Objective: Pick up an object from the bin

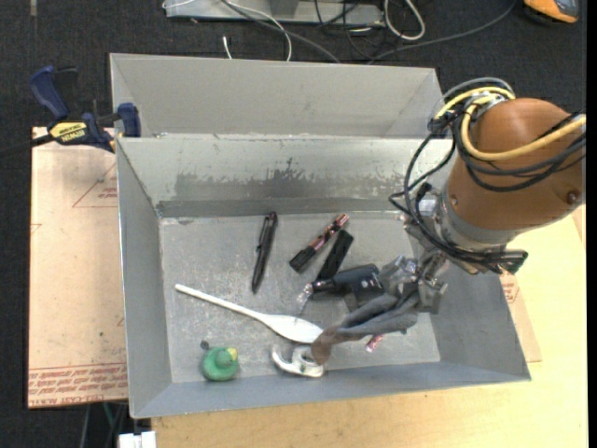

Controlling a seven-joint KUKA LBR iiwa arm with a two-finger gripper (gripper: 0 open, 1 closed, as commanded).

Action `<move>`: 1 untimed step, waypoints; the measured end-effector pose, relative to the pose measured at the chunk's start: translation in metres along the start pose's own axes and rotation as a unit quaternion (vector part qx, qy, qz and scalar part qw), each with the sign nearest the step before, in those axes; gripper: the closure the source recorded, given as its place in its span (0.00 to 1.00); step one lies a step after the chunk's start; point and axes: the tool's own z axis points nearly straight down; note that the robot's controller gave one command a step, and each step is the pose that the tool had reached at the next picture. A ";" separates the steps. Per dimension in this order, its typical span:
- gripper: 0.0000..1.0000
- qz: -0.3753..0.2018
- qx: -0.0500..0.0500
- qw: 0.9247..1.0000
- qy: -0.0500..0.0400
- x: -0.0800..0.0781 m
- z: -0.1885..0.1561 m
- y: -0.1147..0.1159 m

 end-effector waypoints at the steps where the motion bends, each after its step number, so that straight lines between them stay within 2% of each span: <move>1: 1.00 0.039 0.009 0.999 -0.006 0.002 -0.055 -0.014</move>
Offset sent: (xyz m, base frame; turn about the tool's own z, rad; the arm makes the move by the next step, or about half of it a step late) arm 0.0018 -0.0097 -0.0182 -0.8243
